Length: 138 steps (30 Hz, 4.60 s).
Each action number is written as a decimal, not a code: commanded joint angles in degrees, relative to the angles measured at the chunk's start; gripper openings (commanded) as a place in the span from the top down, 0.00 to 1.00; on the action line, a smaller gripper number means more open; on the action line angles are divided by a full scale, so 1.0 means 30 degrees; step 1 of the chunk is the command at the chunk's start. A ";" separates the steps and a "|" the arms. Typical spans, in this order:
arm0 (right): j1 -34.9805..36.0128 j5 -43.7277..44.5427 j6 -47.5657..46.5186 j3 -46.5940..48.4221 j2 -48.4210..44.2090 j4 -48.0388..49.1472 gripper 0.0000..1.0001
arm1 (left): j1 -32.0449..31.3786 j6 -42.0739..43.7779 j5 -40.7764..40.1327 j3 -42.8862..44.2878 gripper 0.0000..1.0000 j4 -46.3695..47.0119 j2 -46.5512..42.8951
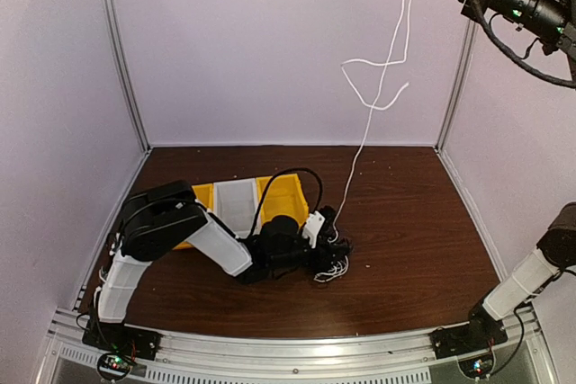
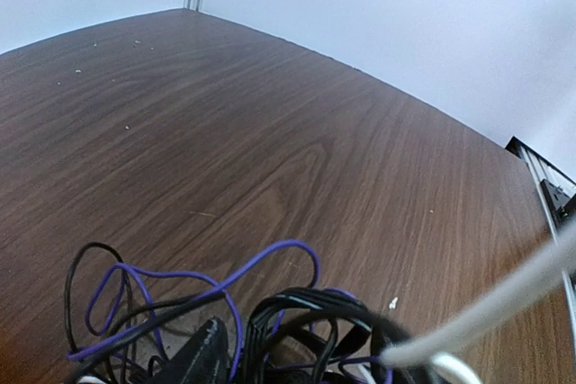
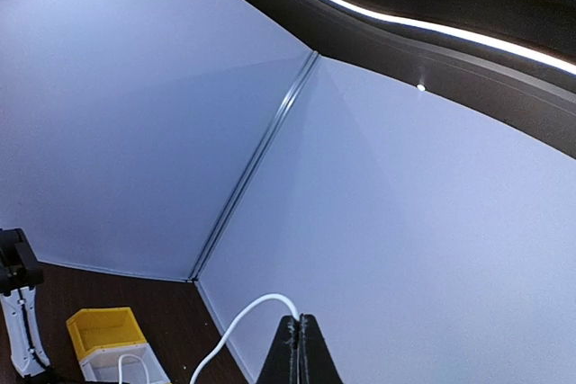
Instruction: Untangle the cables
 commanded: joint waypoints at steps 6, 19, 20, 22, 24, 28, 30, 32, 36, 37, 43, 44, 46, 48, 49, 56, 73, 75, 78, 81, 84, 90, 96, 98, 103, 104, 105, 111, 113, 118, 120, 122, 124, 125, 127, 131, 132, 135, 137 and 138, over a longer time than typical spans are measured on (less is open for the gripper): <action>-0.0152 1.1586 -0.0650 -0.1499 -0.0241 0.5111 1.00 | -0.0216 -0.2226 0.1198 -0.3877 0.48 0.0028 -0.2349; -0.0632 1.2030 -0.1546 -0.9127 -0.2127 0.6678 1.00 | -0.2548 -0.2175 -0.0696 -0.6267 0.43 -0.3369 -0.7702; -0.0699 1.1317 -0.1474 -0.9866 -0.2336 0.6472 1.00 | -0.2664 -0.2117 -0.1064 -0.5853 0.39 -0.4130 -0.7929; -0.0743 1.0147 -0.1235 -1.1307 -0.2745 0.6194 1.00 | -0.2724 -0.2282 -0.1881 -0.4822 0.16 -0.6140 -0.8271; -0.0764 0.9064 -0.1036 -1.2871 -0.3117 0.5987 1.00 | -0.2726 -0.1956 -0.2022 -0.3905 0.13 -0.7642 -0.8628; -0.0775 0.7677 -0.0569 -1.5142 -0.3629 0.5768 1.00 | -0.2726 -0.1314 -0.2227 -0.3215 0.11 -0.8472 -0.9704; -0.0786 0.7102 -0.0349 -1.5867 -0.3792 0.5716 1.00 | -0.2719 -0.1057 -0.2298 -0.2809 0.10 -0.9086 -1.0206; -0.0775 0.6549 -0.0121 -1.6205 -0.3821 0.5669 1.00 | -0.2712 -0.0879 -0.2298 -0.2433 0.10 -0.9760 -1.0557; -0.0766 0.5326 0.0078 -1.5921 -0.3594 0.5393 1.00 | -0.2707 -0.1014 -0.4785 -0.2619 0.11 -1.0285 -1.1987; -0.0767 0.4839 0.0073 -1.5692 -0.3505 0.5209 1.00 | -0.2720 -0.0913 -0.5508 -0.2797 0.11 -1.0331 -1.2387; -0.0767 0.0540 -0.0073 -1.4680 -0.3148 0.3767 1.00 | -0.2459 0.2129 -0.5885 -0.2162 0.35 -1.0865 -1.4115; -0.0774 -0.0263 -0.0184 -1.4654 -0.3141 0.3475 1.00 | -0.2261 0.2424 -0.5613 -0.1627 0.38 -1.1396 -1.4187; -0.0747 -0.1308 -0.0254 -1.4687 -0.3184 0.3079 1.00 | -0.1772 0.2674 -0.5233 -0.0682 0.39 -1.2161 -1.4235; -0.0709 -0.1761 -0.0191 -1.4842 -0.3274 0.2953 1.00 | -0.1068 0.2721 -0.4209 0.0375 0.39 -1.2827 -1.3971; -0.0708 -0.1880 -0.0111 -1.4956 -0.3351 0.3007 1.00 | -0.0758 0.2725 -0.4001 0.0818 0.39 -1.3267 -1.3741; -0.0723 -0.2788 0.0790 -1.5683 -0.3688 0.3513 1.00 | 0.0524 0.3477 -0.1280 0.2047 0.52 -1.2486 -1.2228; -0.0617 -0.4451 0.0267 -1.6513 -0.3960 0.2760 1.00 | 0.3117 0.4043 0.3221 0.5747 0.46 -1.3071 -0.8712; -0.0625 -0.4547 0.0268 -1.6579 -0.3961 0.2784 1.00 | 0.3133 0.4803 0.4286 0.6365 0.45 -1.3657 -0.8199; -0.0591 -0.4616 0.0337 -1.6583 -0.3857 0.2901 1.00 | 0.3134 0.5111 0.5548 0.7240 0.43 -1.4280 -0.7300; -0.0591 -0.4675 0.0326 -1.6577 -0.3786 0.2906 1.00 | 0.3122 0.5010 0.4963 0.7170 0.43 -1.3602 -0.6740; -0.0567 -0.4705 0.0320 -1.6569 -0.3756 0.2882 1.00 | 0.3132 0.5120 0.4782 0.7274 0.44 -1.3227 -0.6211; -0.0562 -0.4707 0.0308 -1.6770 -0.3828 0.2874 1.00 | 0.3147 0.5120 0.3482 0.8170 0.52 -1.3049 -0.5208; -0.0564 -0.4669 0.0308 -1.7143 -0.3896 0.2992 1.00 | 0.3151 0.5142 0.2906 0.8614 0.65 -1.2961 -0.4696; -0.0570 -0.4662 0.0306 -1.7129 -0.3895 0.2987 1.00 | 0.3173 0.5238 0.3942 0.8732 0.62 -1.2952 -0.4526; -0.0566 -0.4563 0.0257 -1.7045 -0.3887 0.2954 1.00 | 0.3148 0.5101 0.5672 0.8281 0.64 -1.2053 -0.4339; -0.0577 -0.4517 0.0253 -1.7052 -0.3916 0.2941 1.00 | 0.3164 0.5099 0.5705 0.8178 0.66 -1.1877 -0.4322; -0.0575 -0.4503 0.0267 -1.7056 -0.3929 0.2940 1.00 | 0.3155 0.5076 0.5657 0.8162 0.70 -1.1797 -0.4266; -0.0588 -0.4056 -0.0436 -1.7214 -0.4192 0.2529 1.00 | 0.3164 0.5103 0.4319 0.8465 0.96 -1.2547 -0.4153; -0.0685 -0.3428 -0.0784 -1.7607 -0.4452 0.2375 1.00 | 0.3188 0.5196 0.3616 0.8708 1.00 -1.2937 -0.4263; -0.2837 -0.2719 -0.0465 -2.2363 -0.6051 0.4583 0.74 | 0.3722 0.5057 0.1993 1.0477 1.00 -1.4282 -0.5246; -0.3684 -0.2743 -0.0220 -2.4488 -0.6802 0.5609 0.63 | 0.3949 0.5306 0.1296 1.1315 1.00 -1.4889 -0.6022; -0.4173 -0.2692 -0.0292 -2.6147 -0.7318 0.6253 0.57 | 0.4205 0.5472 0.0574 1.2120 1.00 -1.5708 -0.6701; -0.4352 -0.2530 -0.0422 -2.7405 -0.7684 0.6737 0.54 | 0.4513 0.5508 0.0072 1.3008 1.00 -1.6836 -0.7244; -0.4408 -0.2511 -0.0378 -2.7993 -0.7835 0.7073 0.54 | 0.4668 0.5483 -0.0192 1.3623 1.00 -1.7459 -0.7466; -0.4507 -0.2443 -0.0190 -2.8939 -0.8069 0.7862 0.53 | 0.4916 0.5542 -0.1056 1.4370 1.00 -1.9353 -0.7943; -0.4542 -0.1025 -0.0159 -3.0299 -0.7991 0.9033 0.52 | 0.5195 0.6062 -0.3381 1.4944 1.00 -2.1441 -0.9326; -0.4560 -0.0565 -0.0195 -3.0651 -0.7962 0.9293 0.53 | 0.5247 0.6178 -0.3861 1.4973 1.00 -2.1825 -0.9718; -0.4554 0.0447 -0.0967 -3.2015 -0.7729 1.0215 0.52 | 0.5553 0.6292 -0.5151 1.5480 1.00 -2.3051 -1.0683; -0.4547 0.1233 -0.1870 -3.2431 -0.7330 1.0248 0.51 | 0.5726 0.6214 -0.5702 1.5947 1.00 -2.4201 -1.1134; -0.4565 0.1676 -0.2057 -3.2444 -0.7191 1.0236 0.51 | 0.5739 0.6234 -0.6084 1.5988 1.00 -2.4690 -1.1431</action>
